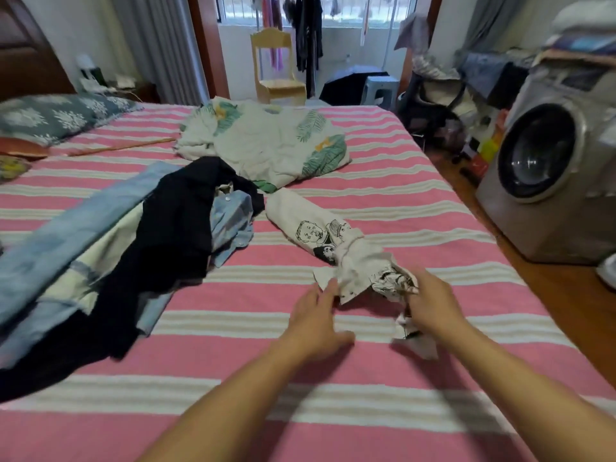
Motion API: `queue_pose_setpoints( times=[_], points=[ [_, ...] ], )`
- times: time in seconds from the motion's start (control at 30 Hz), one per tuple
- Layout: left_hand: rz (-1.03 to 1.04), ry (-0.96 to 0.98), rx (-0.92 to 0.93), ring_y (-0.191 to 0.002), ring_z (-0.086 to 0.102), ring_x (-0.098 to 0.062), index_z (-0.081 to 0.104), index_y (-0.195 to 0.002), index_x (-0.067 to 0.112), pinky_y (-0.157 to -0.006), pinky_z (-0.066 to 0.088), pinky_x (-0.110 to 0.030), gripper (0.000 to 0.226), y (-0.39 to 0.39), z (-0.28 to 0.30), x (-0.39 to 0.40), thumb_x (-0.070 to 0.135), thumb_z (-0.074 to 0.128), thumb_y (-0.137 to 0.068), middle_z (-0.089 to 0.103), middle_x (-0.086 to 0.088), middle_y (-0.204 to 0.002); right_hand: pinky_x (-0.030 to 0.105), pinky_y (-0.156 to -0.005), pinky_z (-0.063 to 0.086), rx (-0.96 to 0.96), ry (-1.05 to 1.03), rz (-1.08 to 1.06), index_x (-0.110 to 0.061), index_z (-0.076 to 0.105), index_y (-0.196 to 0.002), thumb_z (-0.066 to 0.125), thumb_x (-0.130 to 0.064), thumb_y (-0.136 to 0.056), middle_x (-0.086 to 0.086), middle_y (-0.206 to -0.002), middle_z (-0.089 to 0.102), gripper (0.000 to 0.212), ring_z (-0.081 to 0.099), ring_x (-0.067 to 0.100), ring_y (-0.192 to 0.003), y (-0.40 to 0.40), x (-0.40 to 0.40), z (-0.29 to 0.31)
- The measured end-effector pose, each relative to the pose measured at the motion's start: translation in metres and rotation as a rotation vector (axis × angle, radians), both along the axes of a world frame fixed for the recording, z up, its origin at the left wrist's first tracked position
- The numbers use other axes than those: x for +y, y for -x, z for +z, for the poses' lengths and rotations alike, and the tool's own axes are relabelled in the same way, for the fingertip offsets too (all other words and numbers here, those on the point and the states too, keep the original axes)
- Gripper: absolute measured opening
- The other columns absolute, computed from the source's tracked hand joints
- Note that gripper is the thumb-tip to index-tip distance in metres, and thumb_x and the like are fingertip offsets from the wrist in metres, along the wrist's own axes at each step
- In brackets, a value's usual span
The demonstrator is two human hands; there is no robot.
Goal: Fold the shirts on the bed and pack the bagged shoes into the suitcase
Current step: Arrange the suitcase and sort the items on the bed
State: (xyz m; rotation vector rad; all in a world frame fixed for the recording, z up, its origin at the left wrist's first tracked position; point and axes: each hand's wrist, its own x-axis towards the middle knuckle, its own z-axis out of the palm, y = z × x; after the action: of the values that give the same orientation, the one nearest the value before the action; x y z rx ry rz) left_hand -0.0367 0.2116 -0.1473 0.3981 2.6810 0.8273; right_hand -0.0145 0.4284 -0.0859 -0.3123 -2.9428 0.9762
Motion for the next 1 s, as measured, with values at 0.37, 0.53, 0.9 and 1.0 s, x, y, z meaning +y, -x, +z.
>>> queue_pose_setpoints(
  times=[0.37, 0.53, 0.9, 1.0],
  points=[
    [0.012, -0.052, 0.442, -0.086, 0.061, -0.02, 0.057, -0.101, 0.019, -0.074, 0.053, -0.048, 0.017, -0.073, 0.177, -0.088, 0.023, 0.068, -0.089, 0.063, 0.001, -0.093, 0.033, -0.087, 0.047, 0.412, 0.219, 0.015, -0.025, 0.067, -0.118, 0.058, 0.006, -0.081, 0.003, -0.118, 0.068, 0.05, 0.061, 0.024, -0.109, -0.078, -0.027, 0.161],
    [0.297, -0.193, 0.608, -0.081, 0.057, -0.03, 0.049, -0.088, 0.017, -0.062, 0.044, -0.041, 0.019, -0.114, 0.261, -0.13, -0.003, 0.048, -0.086, 0.059, -0.007, -0.082, 0.04, -0.084, 0.05, 0.402, -0.12, -0.034, -0.021, 0.07, -0.114, 0.053, 0.004, -0.079, 0.01, -0.115, 0.069, 0.046, 0.06, 0.036, -0.108, -0.096, -0.037, 0.181],
    [0.114, -0.218, -0.101, -0.111, 0.068, -0.04, 0.074, -0.113, 0.015, -0.1, 0.052, -0.05, 0.061, -0.105, 0.426, -0.181, 0.067, 0.073, -0.081, 0.075, -0.014, -0.112, 0.031, -0.063, 0.057, -0.117, 0.705, 0.618, 0.004, 0.071, -0.092, 0.066, -0.005, -0.051, 0.024, -0.084, 0.068, 0.042, 0.066, 0.03, -0.073, -0.122, -0.019, 0.33],
    [0.066, 0.025, 0.08, -0.074, 0.069, -0.004, 0.077, -0.086, 0.024, -0.063, 0.048, -0.009, 0.015, -0.069, 0.409, -0.196, 0.036, 0.073, -0.093, 0.074, 0.014, -0.077, 0.037, -0.069, 0.053, -0.082, 0.346, 0.45, 0.0, 0.068, -0.094, 0.073, -0.024, -0.053, 0.016, -0.087, 0.067, 0.047, 0.061, 0.027, -0.075, -0.061, -0.009, 0.31]
  ],
)
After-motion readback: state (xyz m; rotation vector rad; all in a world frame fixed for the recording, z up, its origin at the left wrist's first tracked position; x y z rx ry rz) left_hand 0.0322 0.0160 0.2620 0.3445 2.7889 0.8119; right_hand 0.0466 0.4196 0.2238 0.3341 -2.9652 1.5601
